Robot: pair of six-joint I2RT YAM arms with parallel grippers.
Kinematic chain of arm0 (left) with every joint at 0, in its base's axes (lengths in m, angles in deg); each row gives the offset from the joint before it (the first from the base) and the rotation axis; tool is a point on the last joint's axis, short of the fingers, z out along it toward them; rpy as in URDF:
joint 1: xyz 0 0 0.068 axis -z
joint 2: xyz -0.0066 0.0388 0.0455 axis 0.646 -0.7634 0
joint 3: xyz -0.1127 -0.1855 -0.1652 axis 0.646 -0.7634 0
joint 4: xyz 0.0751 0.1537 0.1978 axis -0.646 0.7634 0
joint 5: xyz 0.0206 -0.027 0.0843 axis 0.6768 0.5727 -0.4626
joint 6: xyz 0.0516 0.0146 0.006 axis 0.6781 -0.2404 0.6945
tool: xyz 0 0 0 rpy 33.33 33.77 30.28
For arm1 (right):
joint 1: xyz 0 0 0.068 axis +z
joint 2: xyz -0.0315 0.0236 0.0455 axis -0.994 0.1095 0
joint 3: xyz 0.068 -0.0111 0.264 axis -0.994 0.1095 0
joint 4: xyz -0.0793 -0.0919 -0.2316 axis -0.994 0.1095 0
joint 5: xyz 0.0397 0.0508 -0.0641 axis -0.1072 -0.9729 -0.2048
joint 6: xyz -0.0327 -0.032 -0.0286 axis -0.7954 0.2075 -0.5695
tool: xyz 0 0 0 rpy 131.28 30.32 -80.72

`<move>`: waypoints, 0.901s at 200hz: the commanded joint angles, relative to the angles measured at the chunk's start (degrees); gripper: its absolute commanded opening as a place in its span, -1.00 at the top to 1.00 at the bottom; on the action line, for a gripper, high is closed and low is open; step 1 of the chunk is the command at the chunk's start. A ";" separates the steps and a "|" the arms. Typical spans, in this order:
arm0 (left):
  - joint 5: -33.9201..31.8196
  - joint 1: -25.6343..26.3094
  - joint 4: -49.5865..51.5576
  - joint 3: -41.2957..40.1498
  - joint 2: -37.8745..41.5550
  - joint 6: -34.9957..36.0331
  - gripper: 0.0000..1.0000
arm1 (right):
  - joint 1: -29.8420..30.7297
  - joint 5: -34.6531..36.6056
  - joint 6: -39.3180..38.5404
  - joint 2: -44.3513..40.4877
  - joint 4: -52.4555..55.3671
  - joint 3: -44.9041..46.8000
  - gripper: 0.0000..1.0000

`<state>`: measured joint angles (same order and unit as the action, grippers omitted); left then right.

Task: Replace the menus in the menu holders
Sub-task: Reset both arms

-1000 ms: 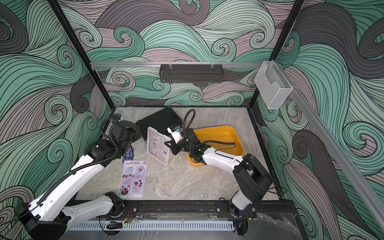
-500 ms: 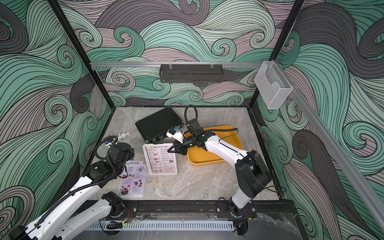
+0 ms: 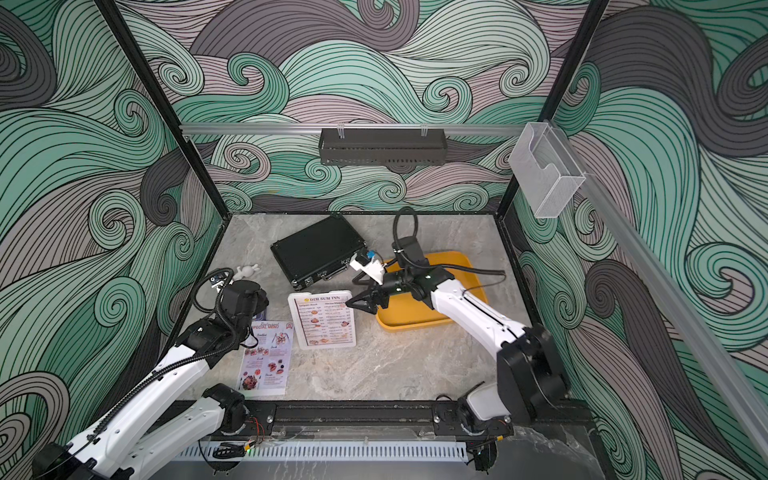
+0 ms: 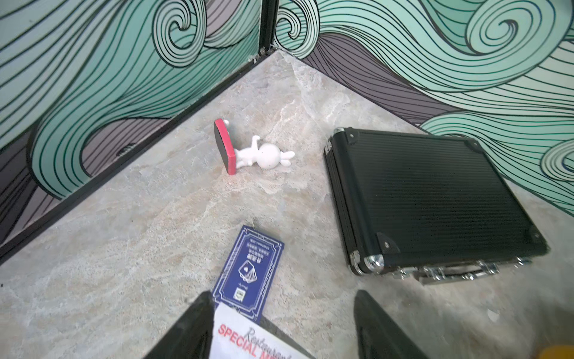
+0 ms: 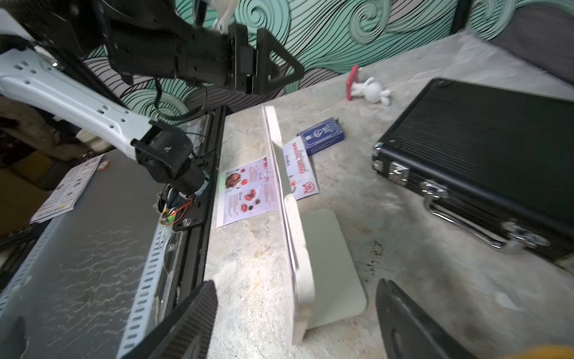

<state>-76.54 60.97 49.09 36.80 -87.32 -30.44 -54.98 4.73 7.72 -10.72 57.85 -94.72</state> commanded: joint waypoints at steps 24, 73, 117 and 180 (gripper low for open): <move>-1.67 -8.55 -19.75 -2.77 -11.98 15.93 -0.74 | -11.94 40.86 19.19 -11.31 -21.76 17.90 -0.99; 6.34 -14.09 -33.78 -1.73 -20.25 30.12 -0.85 | -18.36 67.56 12.77 -0.71 -33.38 24.82 -0.99; 15.77 -19.23 -46.22 -4.58 -29.58 33.41 -0.90 | -24.17 53.33 11.02 4.31 -48.03 30.72 -0.99; 23.61 -20.73 -70.60 -11.39 -40.58 39.40 -0.92 | -28.03 55.10 16.46 8.96 -58.48 34.59 -0.98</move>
<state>-56.67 40.97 -6.62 28.08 -124.28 5.82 -83.55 59.00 22.91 -0.34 2.42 -58.66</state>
